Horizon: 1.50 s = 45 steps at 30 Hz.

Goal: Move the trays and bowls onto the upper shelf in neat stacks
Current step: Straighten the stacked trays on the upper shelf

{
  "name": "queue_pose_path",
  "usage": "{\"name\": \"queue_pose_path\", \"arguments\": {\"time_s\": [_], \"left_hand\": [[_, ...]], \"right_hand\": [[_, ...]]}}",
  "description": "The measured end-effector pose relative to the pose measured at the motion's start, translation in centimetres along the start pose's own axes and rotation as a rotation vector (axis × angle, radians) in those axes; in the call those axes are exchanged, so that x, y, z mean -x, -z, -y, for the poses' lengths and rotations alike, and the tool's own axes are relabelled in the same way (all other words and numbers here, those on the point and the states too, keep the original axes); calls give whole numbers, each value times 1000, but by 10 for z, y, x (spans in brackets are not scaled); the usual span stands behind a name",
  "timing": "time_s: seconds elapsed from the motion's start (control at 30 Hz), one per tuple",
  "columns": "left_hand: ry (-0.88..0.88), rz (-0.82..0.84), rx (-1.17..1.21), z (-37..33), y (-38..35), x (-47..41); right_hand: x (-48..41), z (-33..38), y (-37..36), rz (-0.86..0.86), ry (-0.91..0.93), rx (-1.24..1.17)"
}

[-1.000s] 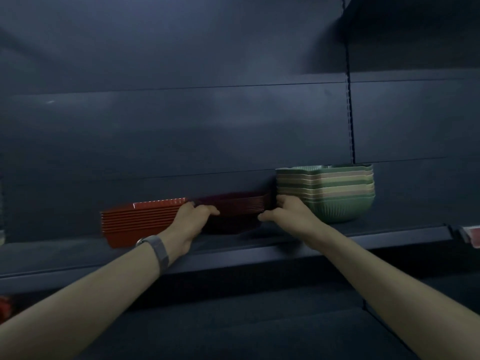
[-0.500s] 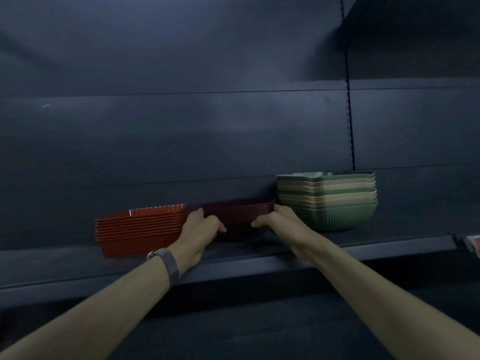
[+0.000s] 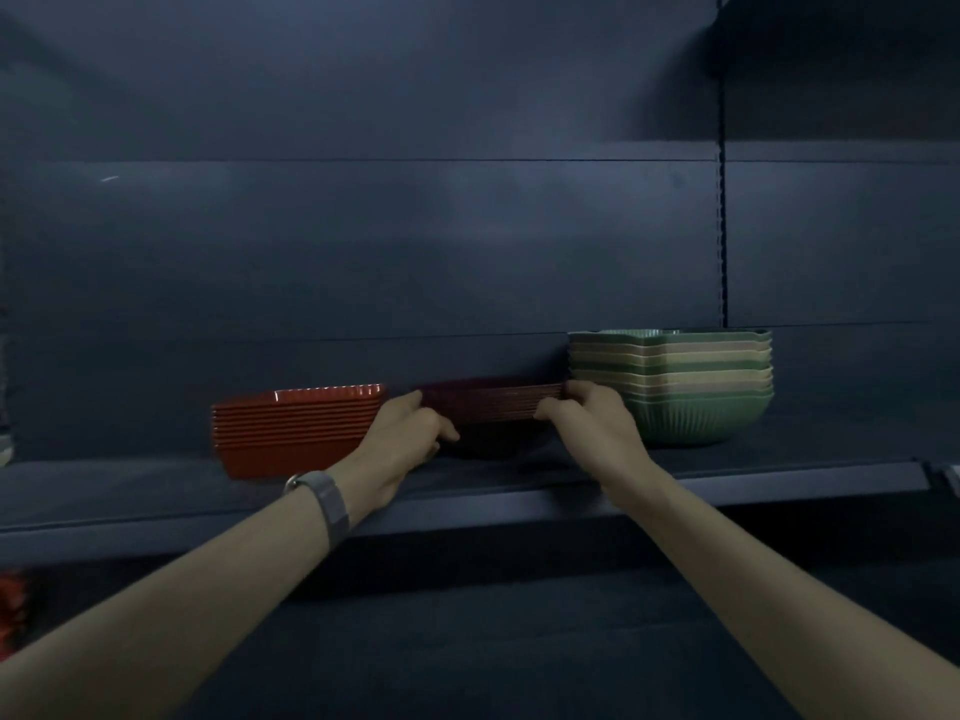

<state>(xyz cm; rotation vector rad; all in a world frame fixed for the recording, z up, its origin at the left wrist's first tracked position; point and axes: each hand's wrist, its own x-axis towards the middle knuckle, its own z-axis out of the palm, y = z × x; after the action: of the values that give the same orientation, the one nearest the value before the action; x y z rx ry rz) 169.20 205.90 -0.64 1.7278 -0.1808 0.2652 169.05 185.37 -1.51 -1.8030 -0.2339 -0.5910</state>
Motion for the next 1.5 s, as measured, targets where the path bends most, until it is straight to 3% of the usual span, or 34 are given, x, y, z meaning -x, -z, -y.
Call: {"name": "queue_pose_path", "arguments": {"time_s": [0.13,0.3,0.43,0.67,1.0,1.5], "left_hand": [[-90,-68,31,6,34,8],[-160,-270,64,17,104,8],[-173,-406,58,21,150,4],[-137,-528,-10,29,202,-12],[85,-308,150,37,207,-37],[27,-286,63,68,216,-59]], "right_hand": [[19,5,-21,-103,109,-79],[28,26,-71,160,104,-21],[24,41,-114,275,55,2],[6,50,-159,312,-18,22],[-4,46,-197,331,-72,19],[-2,46,-201,336,-110,-54]]}}
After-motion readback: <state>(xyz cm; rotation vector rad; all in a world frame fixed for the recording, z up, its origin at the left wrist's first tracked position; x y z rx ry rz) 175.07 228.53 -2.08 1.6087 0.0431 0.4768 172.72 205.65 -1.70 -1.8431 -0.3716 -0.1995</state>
